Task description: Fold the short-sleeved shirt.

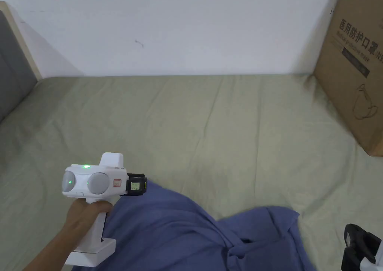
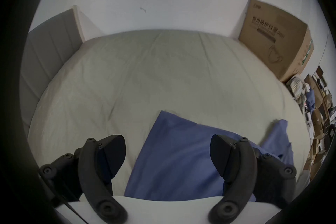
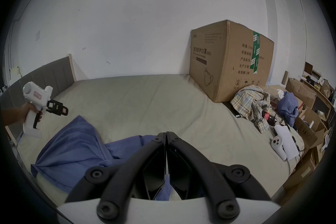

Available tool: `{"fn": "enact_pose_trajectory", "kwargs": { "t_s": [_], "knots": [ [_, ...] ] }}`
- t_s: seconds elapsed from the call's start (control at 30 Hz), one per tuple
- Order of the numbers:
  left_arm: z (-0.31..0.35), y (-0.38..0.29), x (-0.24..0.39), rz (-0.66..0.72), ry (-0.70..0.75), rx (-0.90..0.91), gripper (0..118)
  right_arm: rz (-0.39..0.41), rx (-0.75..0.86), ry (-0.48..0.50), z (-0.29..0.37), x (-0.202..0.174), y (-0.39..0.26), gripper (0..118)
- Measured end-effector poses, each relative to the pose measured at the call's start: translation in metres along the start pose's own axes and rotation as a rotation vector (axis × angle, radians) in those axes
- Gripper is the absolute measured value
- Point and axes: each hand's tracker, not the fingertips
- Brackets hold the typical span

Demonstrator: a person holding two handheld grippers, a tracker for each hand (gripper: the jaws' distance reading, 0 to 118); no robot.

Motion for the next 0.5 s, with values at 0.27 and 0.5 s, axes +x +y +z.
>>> {"fn": "enact_pose_trajectory", "kwargs": {
  "t_s": [0.27,0.5],
  "knots": [
    [-0.105,0.016,0.017,-0.079,0.068,-0.182,85,-0.010,-0.067,-0.049,-0.032,0.010,-0.011,0],
    [-0.096,0.002,0.027,-0.114,0.043,-0.161,4,-0.022,-0.135,-0.048,-0.049,0.012,-0.015,0]
  ]
}}
